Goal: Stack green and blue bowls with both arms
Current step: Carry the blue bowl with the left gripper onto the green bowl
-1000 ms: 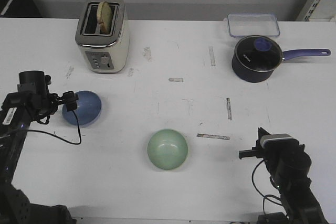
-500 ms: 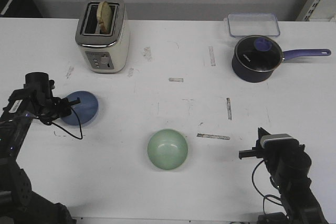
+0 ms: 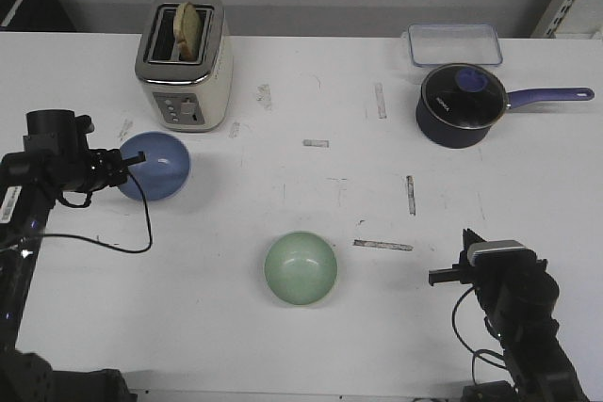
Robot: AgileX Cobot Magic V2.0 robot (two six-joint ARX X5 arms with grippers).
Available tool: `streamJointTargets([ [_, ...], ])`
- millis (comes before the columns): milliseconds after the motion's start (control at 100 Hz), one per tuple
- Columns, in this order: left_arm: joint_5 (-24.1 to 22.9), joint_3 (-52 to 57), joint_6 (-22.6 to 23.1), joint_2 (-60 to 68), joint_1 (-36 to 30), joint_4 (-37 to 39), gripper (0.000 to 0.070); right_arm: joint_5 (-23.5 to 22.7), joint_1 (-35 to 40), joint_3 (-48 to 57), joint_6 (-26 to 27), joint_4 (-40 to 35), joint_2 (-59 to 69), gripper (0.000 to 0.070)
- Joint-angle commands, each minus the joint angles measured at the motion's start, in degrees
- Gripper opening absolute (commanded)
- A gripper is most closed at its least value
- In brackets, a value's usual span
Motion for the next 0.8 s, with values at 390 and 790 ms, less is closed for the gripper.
streamJointTargets([
  [390, 6.08, 1.25, 0.07, -8.04, -28.61, -7.85, 0.0000, -0.07, 0.09, 0.35, -0.17, 0.72, 0.33, 0.0000],
  [790, 5.90, 1.25, 1.77, 3.74, -44.87, -4.57, 0.0000, -0.07, 0.09, 0.35, -0.17, 0.70, 0.33, 0.0000],
])
